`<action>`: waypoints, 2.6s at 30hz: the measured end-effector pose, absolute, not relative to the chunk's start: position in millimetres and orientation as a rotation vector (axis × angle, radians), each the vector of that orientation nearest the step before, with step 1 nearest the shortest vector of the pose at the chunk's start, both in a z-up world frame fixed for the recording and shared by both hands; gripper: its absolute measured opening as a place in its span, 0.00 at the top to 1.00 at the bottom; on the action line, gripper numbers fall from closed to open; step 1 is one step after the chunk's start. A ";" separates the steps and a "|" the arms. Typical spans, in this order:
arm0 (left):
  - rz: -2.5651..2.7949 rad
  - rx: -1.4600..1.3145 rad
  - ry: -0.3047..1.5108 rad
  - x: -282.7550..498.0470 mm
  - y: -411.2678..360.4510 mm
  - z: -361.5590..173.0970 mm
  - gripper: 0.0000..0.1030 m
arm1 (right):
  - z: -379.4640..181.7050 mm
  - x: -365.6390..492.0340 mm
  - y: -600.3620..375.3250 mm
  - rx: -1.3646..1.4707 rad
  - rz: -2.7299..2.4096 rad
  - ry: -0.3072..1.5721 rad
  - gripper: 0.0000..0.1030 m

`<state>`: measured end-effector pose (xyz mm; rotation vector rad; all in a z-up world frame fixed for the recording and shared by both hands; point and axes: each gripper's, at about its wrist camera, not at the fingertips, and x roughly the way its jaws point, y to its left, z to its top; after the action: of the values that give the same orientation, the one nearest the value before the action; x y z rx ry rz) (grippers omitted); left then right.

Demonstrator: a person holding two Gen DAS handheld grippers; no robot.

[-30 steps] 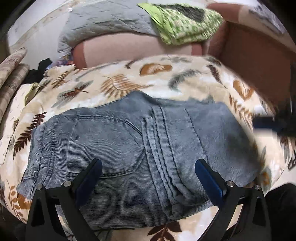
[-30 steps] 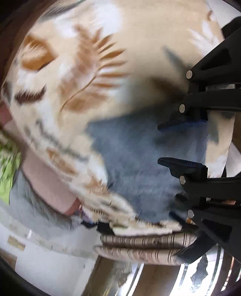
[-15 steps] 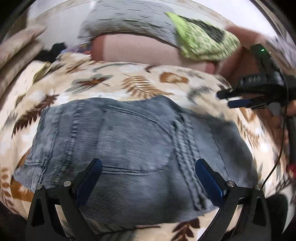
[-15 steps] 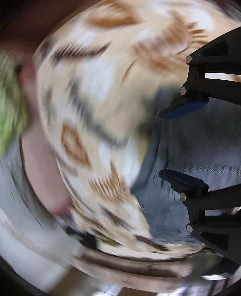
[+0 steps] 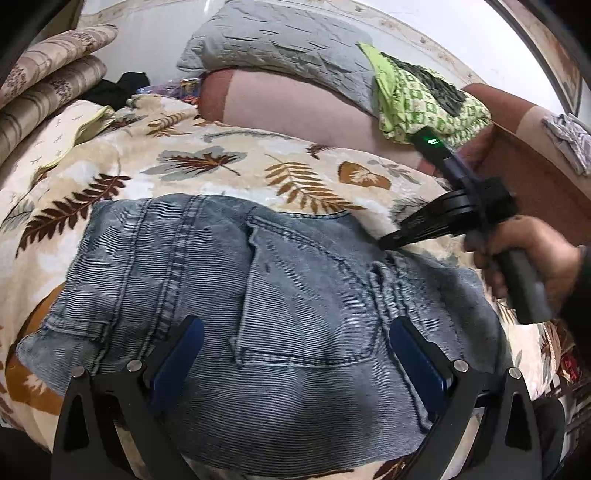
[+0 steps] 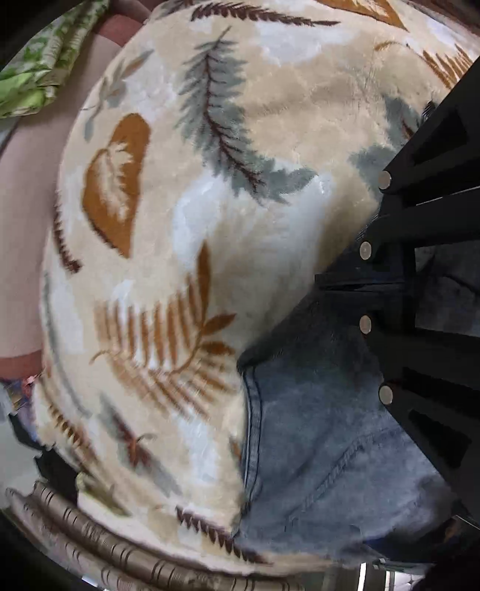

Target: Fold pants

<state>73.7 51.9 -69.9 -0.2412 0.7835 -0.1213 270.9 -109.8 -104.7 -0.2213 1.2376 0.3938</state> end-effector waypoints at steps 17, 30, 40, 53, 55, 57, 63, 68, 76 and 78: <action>-0.119 -0.192 0.775 70.1 42.1 -73.2 0.02 | -118.9 264.8 -206.3 0.277 0.341 1.289 1.00; -0.108 -0.115 0.706 51.3 29.6 -67.5 0.02 | -88.0 212.7 -247.6 0.288 0.251 1.065 0.92; -0.055 -0.304 0.739 20.7 72.3 -35.4 0.02 | -96.5 119.9 -252.0 0.200 0.342 1.071 0.75; 0.146 -0.828 0.831 -18.6 202.1 -70.1 0.02 | -53.4 86.6 -167.9 0.221 0.556 1.021 0.58; 0.136 -0.864 0.846 -15.3 207.2 -75.8 0.02 | -59.6 81.1 -136.3 0.202 0.640 1.030 0.37; 0.116 -0.896 0.850 -9.2 208.2 -79.6 0.02 | -71.5 83.9 -112.8 0.192 0.662 1.049 0.37; 0.061 -0.958 0.891 13.1 205.3 -92.1 0.02 | -106.2 103.5 -86.6 0.177 0.595 1.167 0.37; 0.036 -1.001 0.870 28.0 202.3 -95.1 0.02 | -90.3 97.2 -79.5 0.128 0.624 1.087 0.36; 0.020 -1.069 0.851 37.4 203.4 -102.1 0.03 | -119.1 103.4 -68.1 0.117 0.631 1.131 0.29; 0.014 -1.085 0.840 35.2 205.4 -101.9 0.03 | -120.5 107.0 -70.2 0.164 0.640 1.138 0.29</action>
<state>35.2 205.4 -101.9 -1.0853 0.8399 0.0142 107.0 -70.2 -120.5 0.1640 1.1378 0.6402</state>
